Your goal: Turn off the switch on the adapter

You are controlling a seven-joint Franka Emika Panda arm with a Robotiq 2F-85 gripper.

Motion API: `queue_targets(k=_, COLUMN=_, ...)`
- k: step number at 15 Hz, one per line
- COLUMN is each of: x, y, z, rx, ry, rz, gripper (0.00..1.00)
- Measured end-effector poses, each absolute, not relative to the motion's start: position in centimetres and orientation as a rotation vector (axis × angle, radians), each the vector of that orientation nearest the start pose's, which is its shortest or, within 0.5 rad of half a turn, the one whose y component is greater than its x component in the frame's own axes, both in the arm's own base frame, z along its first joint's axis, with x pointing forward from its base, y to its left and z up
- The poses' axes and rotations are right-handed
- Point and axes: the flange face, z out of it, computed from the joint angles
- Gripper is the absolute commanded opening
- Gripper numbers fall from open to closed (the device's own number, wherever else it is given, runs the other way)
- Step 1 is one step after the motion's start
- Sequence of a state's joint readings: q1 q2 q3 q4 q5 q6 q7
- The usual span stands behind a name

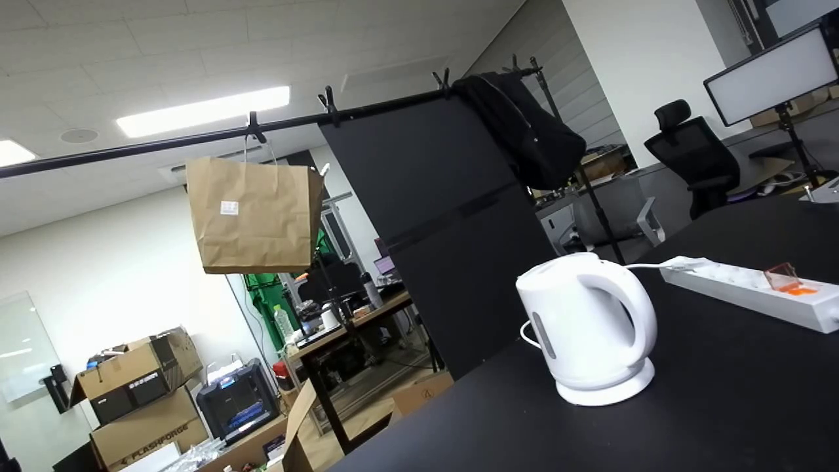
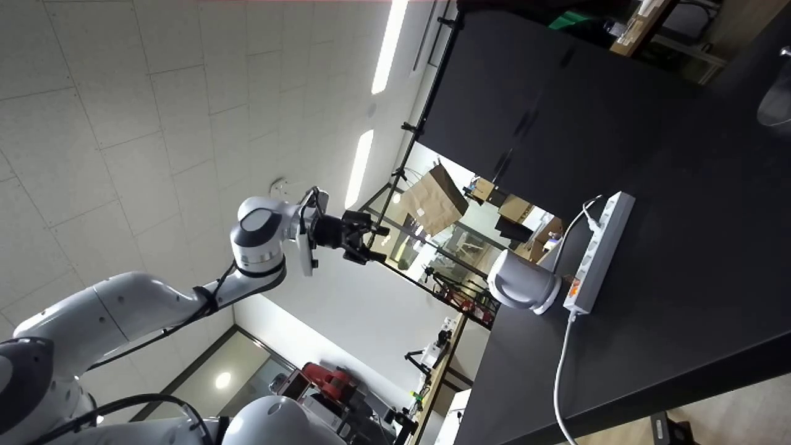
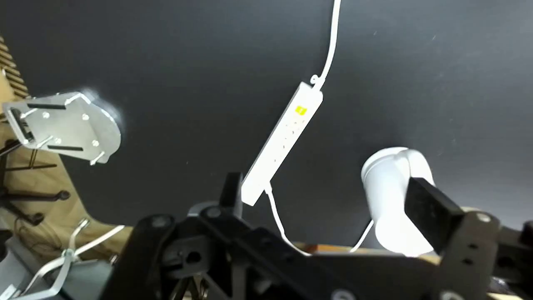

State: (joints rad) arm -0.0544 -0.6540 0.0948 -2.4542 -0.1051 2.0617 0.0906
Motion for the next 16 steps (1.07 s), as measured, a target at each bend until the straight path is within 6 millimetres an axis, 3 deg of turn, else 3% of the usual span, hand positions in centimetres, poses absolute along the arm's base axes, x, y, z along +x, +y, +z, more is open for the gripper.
queue_targets(k=3, x=38.8, y=-0.4, z=55.2, rx=-3.224, ry=0.091, rz=-0.621, gripper=1.0)
queue_targets(k=16, x=38.9, y=-0.4, z=55.0, rx=-3.221, ry=0.077, rz=-0.624, gripper=1.0)
